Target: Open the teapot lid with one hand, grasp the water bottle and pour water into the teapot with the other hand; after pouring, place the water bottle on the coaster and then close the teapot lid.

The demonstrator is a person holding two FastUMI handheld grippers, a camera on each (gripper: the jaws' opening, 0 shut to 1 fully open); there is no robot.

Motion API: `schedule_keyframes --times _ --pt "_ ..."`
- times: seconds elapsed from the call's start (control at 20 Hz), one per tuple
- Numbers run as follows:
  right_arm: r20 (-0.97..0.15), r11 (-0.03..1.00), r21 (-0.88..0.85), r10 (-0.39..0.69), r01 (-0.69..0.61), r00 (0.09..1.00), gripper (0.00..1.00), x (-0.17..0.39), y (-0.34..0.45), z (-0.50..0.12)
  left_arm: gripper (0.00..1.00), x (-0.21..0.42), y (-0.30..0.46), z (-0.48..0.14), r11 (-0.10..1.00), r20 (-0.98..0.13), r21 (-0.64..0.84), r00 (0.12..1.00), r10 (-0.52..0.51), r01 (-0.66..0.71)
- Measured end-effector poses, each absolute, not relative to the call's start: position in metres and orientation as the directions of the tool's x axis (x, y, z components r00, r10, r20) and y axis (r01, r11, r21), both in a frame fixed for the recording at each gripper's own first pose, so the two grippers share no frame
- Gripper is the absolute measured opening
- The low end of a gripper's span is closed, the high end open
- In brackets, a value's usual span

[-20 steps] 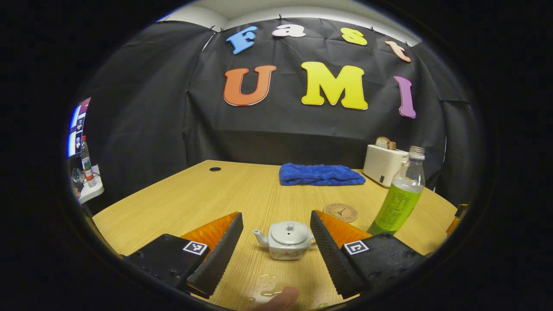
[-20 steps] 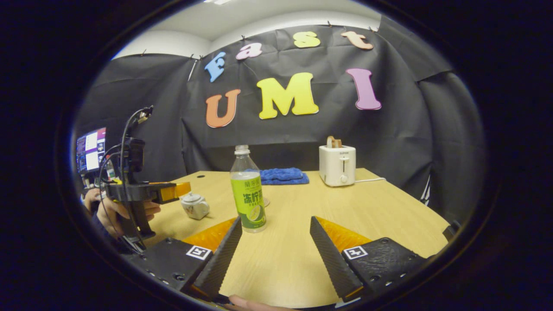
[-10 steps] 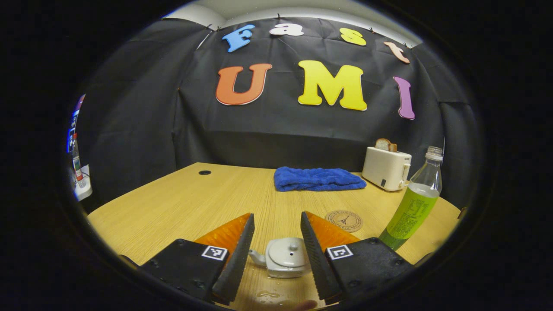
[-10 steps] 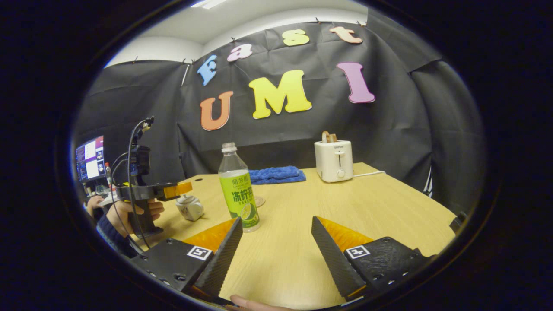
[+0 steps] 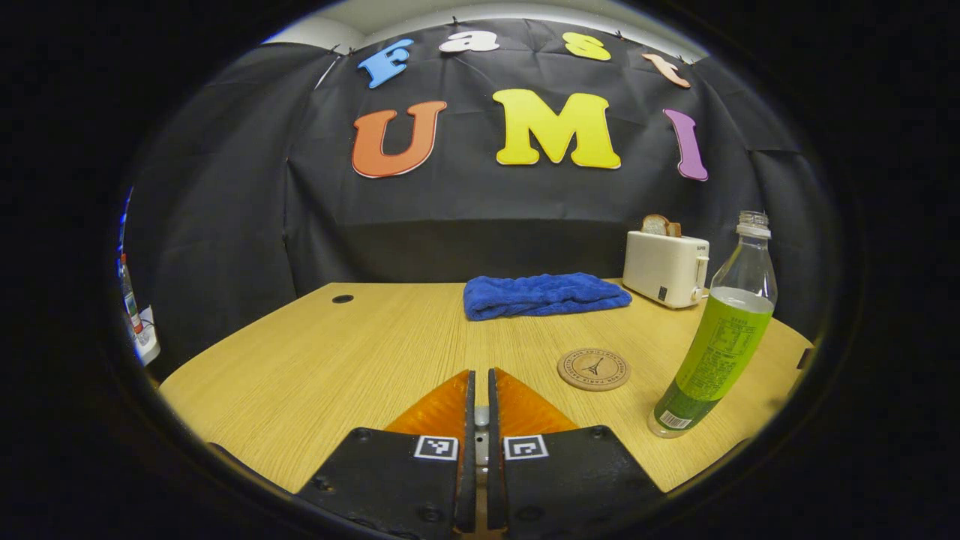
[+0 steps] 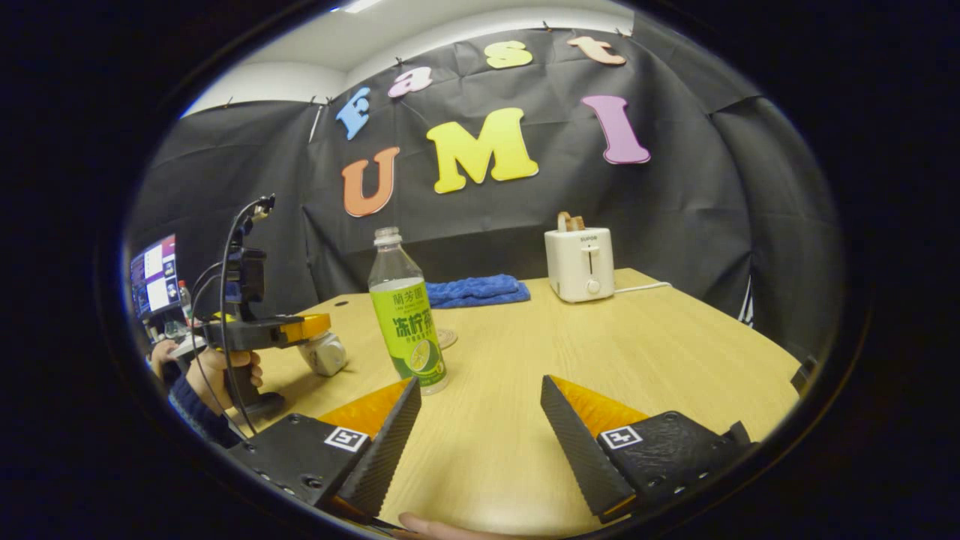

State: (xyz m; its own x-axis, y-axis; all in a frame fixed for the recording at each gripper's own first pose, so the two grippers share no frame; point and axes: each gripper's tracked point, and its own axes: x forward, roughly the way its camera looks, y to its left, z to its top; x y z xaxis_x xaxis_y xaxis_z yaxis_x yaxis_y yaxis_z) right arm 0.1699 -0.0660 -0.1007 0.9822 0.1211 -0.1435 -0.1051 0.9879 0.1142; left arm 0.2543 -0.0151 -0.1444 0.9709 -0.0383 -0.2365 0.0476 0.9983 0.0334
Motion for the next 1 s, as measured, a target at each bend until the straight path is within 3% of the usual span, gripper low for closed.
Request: schedule_keyframes --times 0.3,0.6,1.0 --pt "-0.145 0.984 0.107 0.157 -0.142 0.977 0.93 0.189 -0.048 -0.097 0.05 0.242 -0.008 -0.114 0.998 -0.188 0.048 0.982 -0.026 0.036" --pt "-0.135 0.971 0.085 0.233 -0.223 0.963 0.96 0.216 -0.011 -0.086 0.05 0.203 0.010 -0.085 1.000 -0.141 0.010 0.990 -0.021 0.023" --pt "-0.143 0.970 -0.005 0.239 -0.242 0.960 0.94 0.264 0.027 -0.086 0.05 0.153 0.041 -0.099 0.999 -0.161 0.007 0.986 0.033 -0.032"
